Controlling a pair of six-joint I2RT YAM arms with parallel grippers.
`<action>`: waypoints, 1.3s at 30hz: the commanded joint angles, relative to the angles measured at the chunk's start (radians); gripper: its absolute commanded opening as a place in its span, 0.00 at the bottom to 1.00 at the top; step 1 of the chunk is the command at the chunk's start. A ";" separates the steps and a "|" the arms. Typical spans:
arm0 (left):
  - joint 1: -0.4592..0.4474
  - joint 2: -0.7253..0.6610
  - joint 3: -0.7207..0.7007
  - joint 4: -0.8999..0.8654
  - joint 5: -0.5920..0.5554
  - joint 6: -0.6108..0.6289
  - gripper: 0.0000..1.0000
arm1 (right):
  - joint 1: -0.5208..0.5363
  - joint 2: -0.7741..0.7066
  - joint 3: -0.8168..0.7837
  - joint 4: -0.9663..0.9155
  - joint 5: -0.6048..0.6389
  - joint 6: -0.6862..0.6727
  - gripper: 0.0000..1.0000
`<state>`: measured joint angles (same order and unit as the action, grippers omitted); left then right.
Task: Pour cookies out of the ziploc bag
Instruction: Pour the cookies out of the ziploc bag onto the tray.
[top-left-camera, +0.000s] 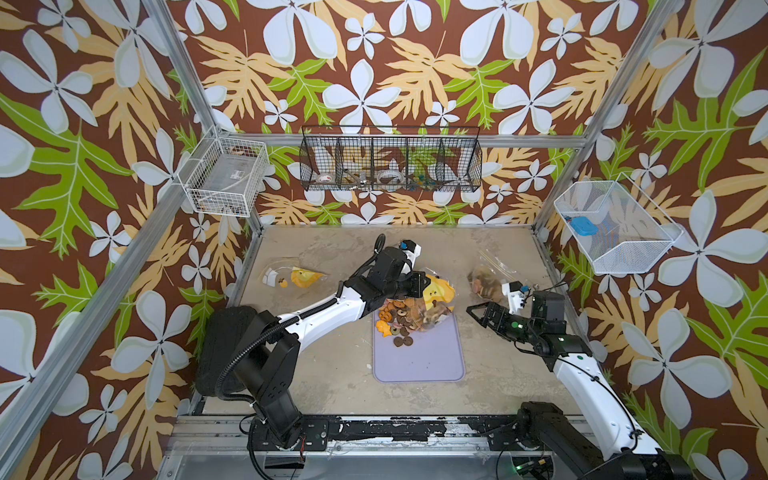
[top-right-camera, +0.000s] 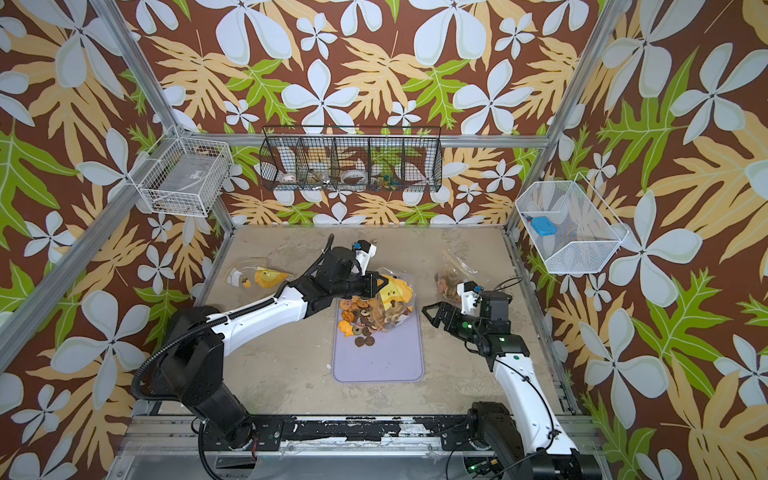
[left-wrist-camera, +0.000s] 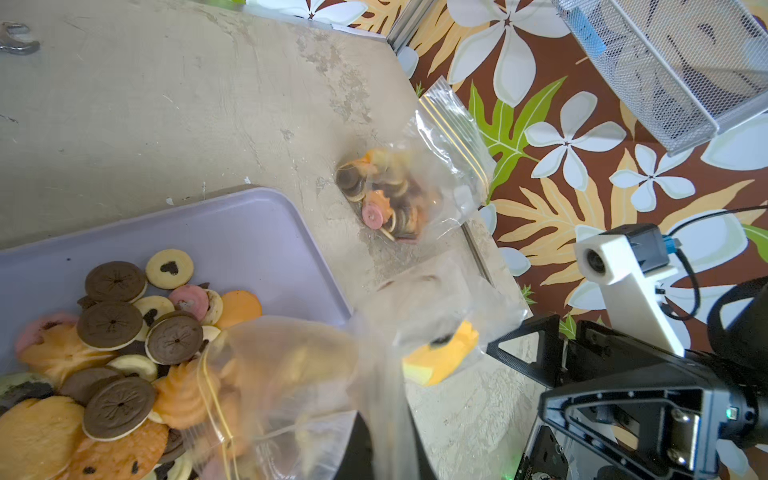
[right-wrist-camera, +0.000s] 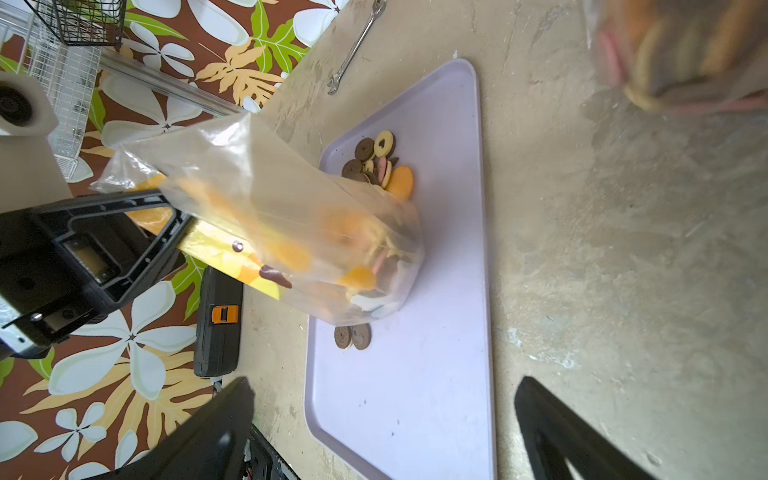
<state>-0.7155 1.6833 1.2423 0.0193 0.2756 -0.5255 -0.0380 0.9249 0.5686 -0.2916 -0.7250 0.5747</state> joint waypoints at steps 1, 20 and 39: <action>0.001 -0.016 0.005 0.001 0.004 0.002 0.00 | 0.000 0.005 -0.006 0.014 0.007 -0.010 1.00; 0.019 -0.058 -0.082 -0.044 -0.038 0.040 0.00 | 0.001 0.023 -0.034 0.038 0.005 -0.010 1.00; 0.145 -0.167 -0.171 -0.149 -0.028 0.093 0.00 | 0.001 0.042 -0.040 0.063 0.001 0.007 1.00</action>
<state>-0.5777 1.5318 1.0733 -0.1242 0.2371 -0.4435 -0.0380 0.9646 0.5251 -0.2485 -0.7258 0.5762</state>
